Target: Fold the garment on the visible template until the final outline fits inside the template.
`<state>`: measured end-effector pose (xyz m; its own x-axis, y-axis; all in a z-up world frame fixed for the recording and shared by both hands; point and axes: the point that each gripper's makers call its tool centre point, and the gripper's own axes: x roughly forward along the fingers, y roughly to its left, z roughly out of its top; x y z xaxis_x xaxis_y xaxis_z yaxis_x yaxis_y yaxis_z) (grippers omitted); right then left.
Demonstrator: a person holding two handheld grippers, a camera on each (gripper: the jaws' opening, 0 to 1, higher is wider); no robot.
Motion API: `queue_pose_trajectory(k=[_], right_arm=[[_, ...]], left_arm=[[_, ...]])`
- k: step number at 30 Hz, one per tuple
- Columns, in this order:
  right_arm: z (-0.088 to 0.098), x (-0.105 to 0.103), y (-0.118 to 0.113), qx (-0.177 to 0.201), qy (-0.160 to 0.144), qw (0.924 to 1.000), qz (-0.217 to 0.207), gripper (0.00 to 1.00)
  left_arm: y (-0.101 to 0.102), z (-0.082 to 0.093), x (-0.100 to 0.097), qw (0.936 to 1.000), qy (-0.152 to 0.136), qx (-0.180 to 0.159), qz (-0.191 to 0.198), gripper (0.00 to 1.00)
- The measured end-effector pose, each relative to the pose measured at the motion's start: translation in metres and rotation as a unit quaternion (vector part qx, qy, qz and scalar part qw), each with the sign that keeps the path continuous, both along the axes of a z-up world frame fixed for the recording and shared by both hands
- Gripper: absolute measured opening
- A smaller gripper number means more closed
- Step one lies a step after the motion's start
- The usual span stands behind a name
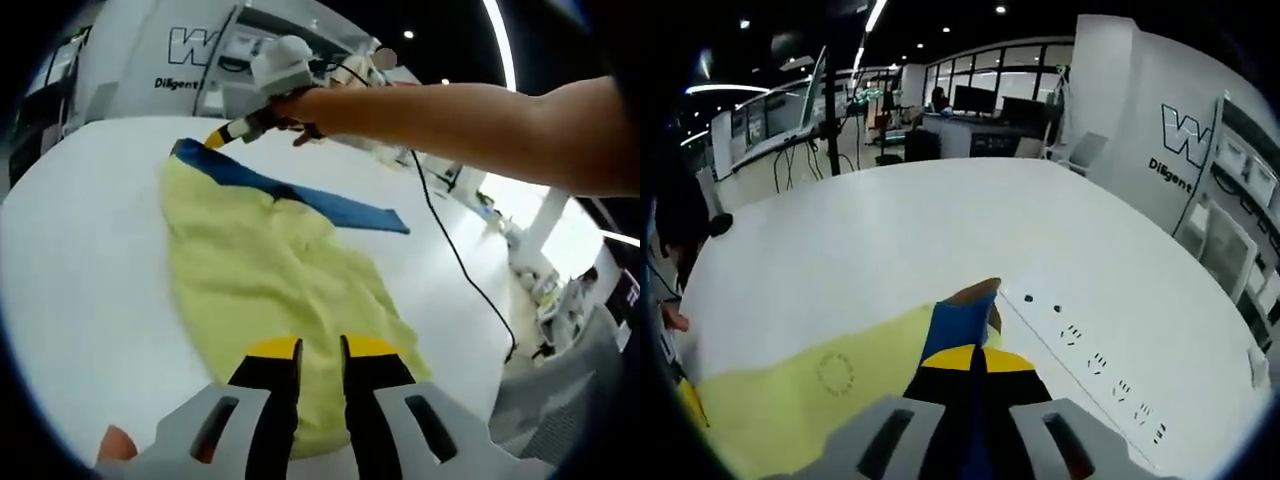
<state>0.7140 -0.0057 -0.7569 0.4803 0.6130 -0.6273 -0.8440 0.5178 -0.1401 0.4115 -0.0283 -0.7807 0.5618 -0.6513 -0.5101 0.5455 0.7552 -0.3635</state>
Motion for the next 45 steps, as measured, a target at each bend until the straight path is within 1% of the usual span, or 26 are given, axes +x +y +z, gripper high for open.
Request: queue_pose_trajectory(k=[2,3,5,7,9,12,14,23,28,31,33,35,36,38,39,40,41,42,45], right_arm=[[0.007,-0.007,0.001,0.008,0.006,0.9999,0.001,0.0],[0.011,-0.007,0.0,0.008,0.002,1.0,0.003,0.0],[0.018,-0.009,-0.003,-0.005,-0.019,0.9997,0.012,0.0],[0.023,-0.013,-0.007,-0.014,-0.028,0.9994,0.017,0.0],[0.032,-0.014,-0.012,-0.011,-0.033,0.9992,0.018,0.0],[0.05,-0.019,-0.02,-0.004,-0.048,0.9987,0.019,0.0],[0.058,-0.023,-0.025,-0.001,-0.054,0.9984,0.02,0.0],[0.1,-0.049,-0.053,-0.008,-0.09,0.9953,0.034,0.0],[0.115,-0.062,-0.071,-0.014,-0.101,0.9941,0.037,0.0],[0.116,-0.068,-0.082,-0.018,-0.101,0.9941,0.036,0.0],[0.113,-0.073,-0.089,-0.021,-0.098,0.9944,0.034,0.0],[0.108,-0.075,-0.095,-0.026,-0.093,0.9948,0.034,0.0],[0.106,-0.077,-0.097,-0.027,-0.091,0.9949,0.033,0.0],[0.104,-0.08,-0.1,-0.029,-0.089,0.995,0.034,0.0],[0.103,-0.08,-0.101,-0.03,-0.088,0.9951,0.034,0.0],[0.102,-0.081,-0.102,-0.031,-0.087,0.9951,0.034,0.0],[0.101,-0.081,-0.102,-0.032,-0.086,0.9952,0.034,0.0],[0.101,-0.082,-0.103,-0.034,-0.086,0.9951,0.035,0.0],[0.102,-0.083,-0.104,-0.037,-0.088,0.9947,0.038,0.0]], left_arm=[[0.0,0.001,0.0,1.0,-0.001,0.0,0.0,0.12],[0.0,0.002,0.0,1.0,-0.001,-0.001,0.0,0.12],[0.0,0.002,0.0,1.0,-0.002,-0.001,-0.001,0.12],[0.0,0.003,0.0,1.0,-0.002,-0.002,-0.001,0.12],[-0.001,0.004,0.0,1.0,-0.003,-0.003,-0.001,0.12],[-0.001,0.008,0.001,1.0,-0.007,-0.006,0.0,0.12],[-0.002,0.01,0.001,0.9999,-0.009,-0.007,-0.001,0.12],[-0.006,0.02,0.0,0.9997,-0.019,-0.002,-0.012,0.12],[-0.009,0.03,0.003,0.9993,-0.031,0.002,-0.021,0.12],[-0.007,0.039,0.009,0.9988,-0.043,0.004,-0.022,0.12],[-0.002,0.048,0.018,0.9984,-0.054,0.003,-0.019,0.12],[0.007,0.056,0.033,0.998,-0.061,0.006,-0.012,0.11],[0.014,0.061,0.045,0.9973,-0.072,0.012,-0.007,0.11],[0.022,0.069,0.061,0.9966,-0.081,0.017,-0.003,0.11],[0.027,0.076,0.075,0.9961,-0.087,0.018,0.002,0.11],[0.032,0.081,0.086,0.9947,-0.099,0.026,0.005,0.11],[0.037,0.088,0.103,0.9921,-0.118,0.042,0.006,0.11],[0.039,0.091,0.113,0.9907,-0.128,0.047,0.005,0.11],[0.044,0.095,0.15,0.99,-0.131,0.052,0.014,0.12]])
